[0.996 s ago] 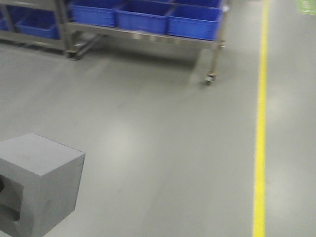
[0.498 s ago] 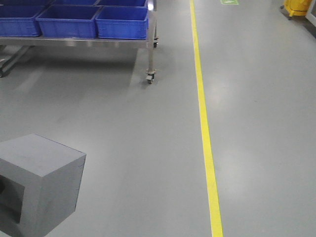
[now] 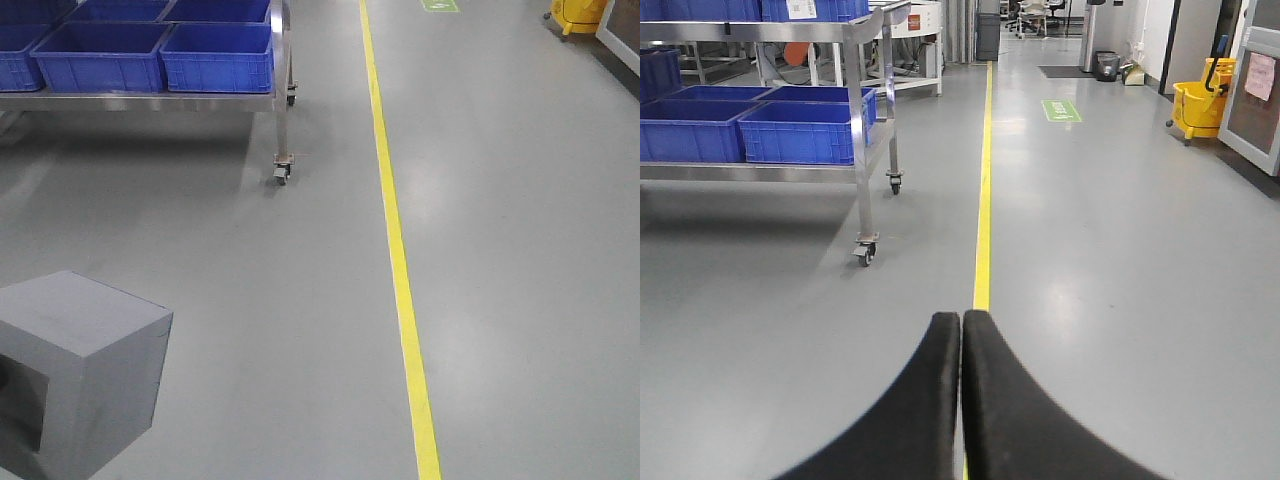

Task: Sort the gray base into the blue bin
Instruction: 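Drive the base away from the table carrying the block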

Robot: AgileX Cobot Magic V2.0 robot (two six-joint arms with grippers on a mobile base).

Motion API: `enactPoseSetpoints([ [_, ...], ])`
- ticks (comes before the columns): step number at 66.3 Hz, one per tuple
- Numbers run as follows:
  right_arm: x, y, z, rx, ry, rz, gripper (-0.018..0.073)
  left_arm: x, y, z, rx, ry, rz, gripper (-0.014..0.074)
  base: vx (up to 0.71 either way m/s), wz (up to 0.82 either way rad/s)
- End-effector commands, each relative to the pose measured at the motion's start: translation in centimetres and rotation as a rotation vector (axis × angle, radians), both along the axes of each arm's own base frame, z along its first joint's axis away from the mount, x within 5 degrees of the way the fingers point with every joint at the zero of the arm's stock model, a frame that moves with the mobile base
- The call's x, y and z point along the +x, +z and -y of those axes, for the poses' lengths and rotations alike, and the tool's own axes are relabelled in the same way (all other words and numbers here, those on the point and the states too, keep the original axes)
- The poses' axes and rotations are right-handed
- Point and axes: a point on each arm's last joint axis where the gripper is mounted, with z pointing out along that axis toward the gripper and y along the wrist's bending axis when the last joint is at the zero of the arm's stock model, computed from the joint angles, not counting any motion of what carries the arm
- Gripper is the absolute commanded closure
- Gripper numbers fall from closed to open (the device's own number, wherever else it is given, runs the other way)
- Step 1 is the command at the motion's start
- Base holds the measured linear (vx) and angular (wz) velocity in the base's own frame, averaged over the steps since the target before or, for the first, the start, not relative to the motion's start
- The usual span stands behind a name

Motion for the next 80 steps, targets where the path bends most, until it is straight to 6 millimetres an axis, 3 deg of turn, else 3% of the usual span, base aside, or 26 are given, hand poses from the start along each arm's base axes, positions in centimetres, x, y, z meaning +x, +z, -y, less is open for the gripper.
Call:
enactPoseSetpoints([
  [1, 0.02, 0.25, -0.01, -0.011, 0.000, 0.072, 0.0568, -0.25, 1.99, 0.07, -0.080, -0.023, 0.111, 0.0602, 0.33, 0.00],
  [80, 0.02, 0.25, -0.01, -0.011, 0.000, 0.072, 0.0568, -0.25, 1.99, 0.07, -0.080, -0.023, 0.111, 0.0602, 0.39, -0.02],
])
